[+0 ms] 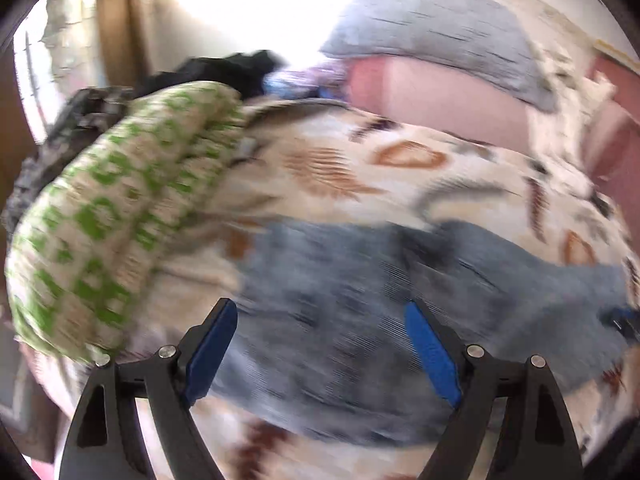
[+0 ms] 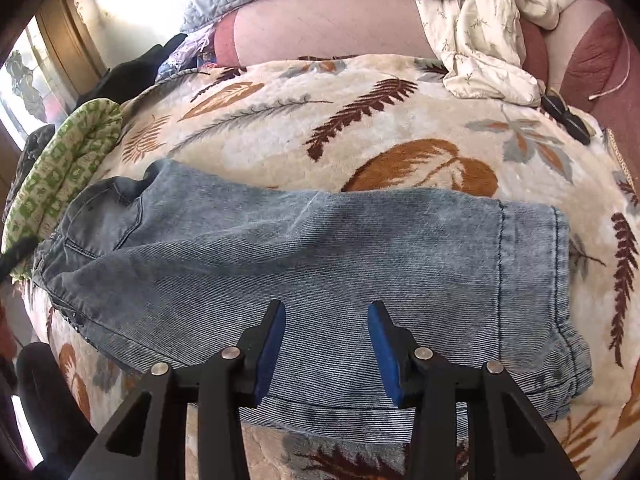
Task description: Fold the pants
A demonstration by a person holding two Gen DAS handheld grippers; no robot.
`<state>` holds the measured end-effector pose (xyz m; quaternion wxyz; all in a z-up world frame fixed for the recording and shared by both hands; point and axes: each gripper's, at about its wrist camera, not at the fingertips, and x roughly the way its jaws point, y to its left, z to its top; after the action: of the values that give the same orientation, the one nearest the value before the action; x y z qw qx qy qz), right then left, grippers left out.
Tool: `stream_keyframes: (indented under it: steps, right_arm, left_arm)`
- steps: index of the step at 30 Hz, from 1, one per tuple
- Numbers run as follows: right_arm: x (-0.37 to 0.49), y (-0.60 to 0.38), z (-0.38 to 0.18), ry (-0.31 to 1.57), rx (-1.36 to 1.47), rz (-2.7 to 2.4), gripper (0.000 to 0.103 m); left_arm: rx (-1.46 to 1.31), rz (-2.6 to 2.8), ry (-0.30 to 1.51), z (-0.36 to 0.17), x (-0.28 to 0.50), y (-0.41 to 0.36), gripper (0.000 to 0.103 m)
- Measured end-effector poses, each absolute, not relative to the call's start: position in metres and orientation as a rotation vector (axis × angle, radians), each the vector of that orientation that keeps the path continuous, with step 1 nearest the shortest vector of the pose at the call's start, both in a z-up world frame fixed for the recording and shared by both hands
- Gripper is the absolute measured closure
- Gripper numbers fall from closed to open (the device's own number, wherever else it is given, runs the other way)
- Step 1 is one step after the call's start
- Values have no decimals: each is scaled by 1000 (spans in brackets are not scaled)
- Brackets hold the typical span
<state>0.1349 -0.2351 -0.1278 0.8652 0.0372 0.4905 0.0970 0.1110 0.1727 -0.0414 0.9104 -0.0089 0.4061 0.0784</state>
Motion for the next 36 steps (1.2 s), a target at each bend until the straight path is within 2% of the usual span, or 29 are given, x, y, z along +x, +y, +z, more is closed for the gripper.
stream_keyframes:
  steps: [7, 11, 14, 20, 21, 22, 23, 25, 26, 31, 33, 35, 36]
  right_arm:
    - [136, -229, -142, 1081, 43, 197, 56]
    - [136, -223, -149, 1099, 12, 189, 56]
    - [136, -221, -152, 1104, -3, 197, 52]
    - [136, -221, -152, 1097, -8, 199, 51]
    - [135, -220, -149, 1085, -12, 204, 51]
    - [133, -217, -147, 1069, -17, 221, 51]
    - [132, -212, -144, 1050, -23, 240, 51]
    - [126, -200, -136, 998, -45, 283, 51]
    - [122, -190, -132, 966, -65, 320, 51]
    - [103, -142, -125, 874, -125, 498, 51]
    - [98, -126, -127, 865, -145, 534, 51]
    - [96, -112, -133, 875, -180, 537, 51]
    - [95, -109, -135, 883, -190, 535, 51]
  left_arm:
    - [-155, 183, 960, -49, 170, 230, 17]
    - [-284, 139, 1045, -62, 199, 240, 17]
    - [-318, 145, 1111, -76, 211, 238, 17]
    - [-320, 138, 1112, -89, 208, 237, 17]
    - [-305, 117, 1110, -91, 205, 233, 22]
    - [-286, 106, 1113, -92, 205, 231, 39]
    - [-244, 97, 1126, -95, 205, 225, 49]
    - [-189, 84, 1139, -102, 205, 217, 78]
    - [-179, 67, 1140, -104, 204, 214, 82]
    - [-140, 78, 1093, -98, 197, 210, 86]
    - [-116, 92, 1073, -95, 191, 211, 87]
    - [-90, 119, 1063, -95, 188, 216, 95]
    - [-100, 125, 1063, -95, 185, 220, 95]
